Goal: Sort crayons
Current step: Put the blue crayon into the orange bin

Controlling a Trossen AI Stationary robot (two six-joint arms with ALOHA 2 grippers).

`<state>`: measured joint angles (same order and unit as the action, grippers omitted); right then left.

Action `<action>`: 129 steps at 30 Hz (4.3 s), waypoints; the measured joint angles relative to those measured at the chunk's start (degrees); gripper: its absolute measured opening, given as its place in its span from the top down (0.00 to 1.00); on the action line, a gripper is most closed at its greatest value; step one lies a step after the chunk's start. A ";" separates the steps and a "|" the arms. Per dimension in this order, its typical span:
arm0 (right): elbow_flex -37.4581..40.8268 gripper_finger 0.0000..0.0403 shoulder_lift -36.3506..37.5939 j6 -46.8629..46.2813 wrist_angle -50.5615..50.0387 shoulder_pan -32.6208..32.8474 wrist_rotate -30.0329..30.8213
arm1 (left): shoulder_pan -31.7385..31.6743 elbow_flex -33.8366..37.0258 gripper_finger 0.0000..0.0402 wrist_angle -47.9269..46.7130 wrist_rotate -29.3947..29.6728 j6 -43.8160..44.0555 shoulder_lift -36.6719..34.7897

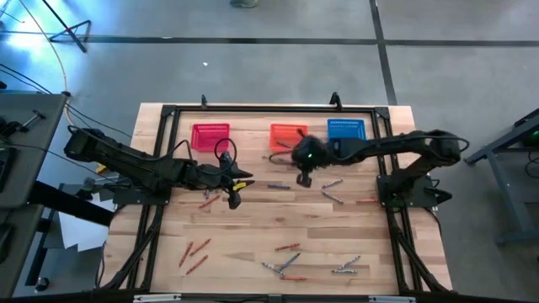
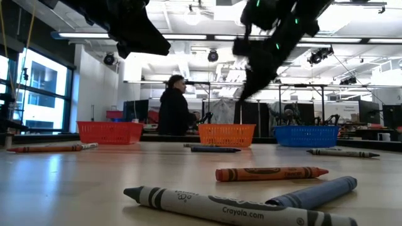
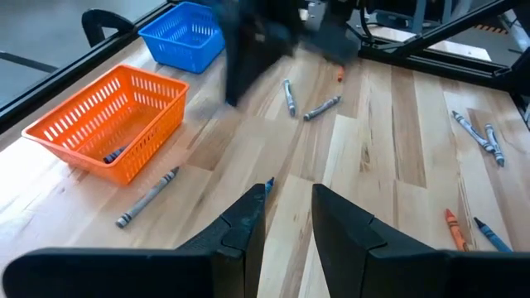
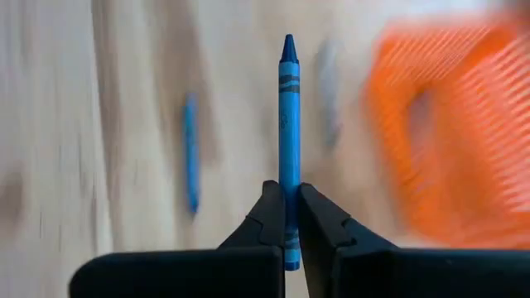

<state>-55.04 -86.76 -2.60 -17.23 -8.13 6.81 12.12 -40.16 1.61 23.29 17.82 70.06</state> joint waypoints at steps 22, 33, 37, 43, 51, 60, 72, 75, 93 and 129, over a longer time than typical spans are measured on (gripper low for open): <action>-0.03 1.00 -6.37 3.15 12.23 -18.17 -2.46 | 0.00 0.00 0.78 -0.37 0.06 0.00 0.00; -0.07 0.96 -7.98 1.48 12.57 -17.98 -3.44 | 0.00 0.00 0.78 -0.44 -0.02 0.02 0.00; -0.08 0.86 -7.98 1.04 12.63 -17.90 -3.44 | 0.00 0.00 0.78 -0.44 -0.22 0.04 0.00; -0.09 0.76 -7.98 0.85 12.62 -17.62 -3.48 | 0.00 0.00 0.78 -0.47 -0.26 0.07 0.00; -0.16 0.76 -7.74 -8.29 12.13 -14.55 -19.59 | 0.13 0.00 0.78 -0.74 -0.62 0.63 0.00; -0.16 0.76 -7.74 -2.01 6.55 -2.89 -14.52 | 0.44 0.00 0.78 -0.76 -0.33 0.55 0.00; -0.16 0.76 -11.79 -3.34 9.93 4.29 -6.17 | 0.58 0.00 0.78 -0.51 -0.25 0.60 -0.01; -0.16 0.76 -14.34 -3.99 12.22 4.38 -5.98 | 1.16 0.00 0.78 -0.48 -0.22 0.55 -0.02; -0.16 0.76 -18.36 -7.98 13.60 4.99 -8.90 | 3.72 0.02 0.78 -0.50 -0.14 0.52 -0.02; -0.04 0.99 -18.77 -10.96 9.45 5.41 -9.21 | 3.72 0.02 0.78 -2.13 -0.18 2.47 -0.02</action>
<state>-55.08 -105.53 -13.55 -7.79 -2.71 -2.39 15.84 -40.14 -0.53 23.11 20.29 70.04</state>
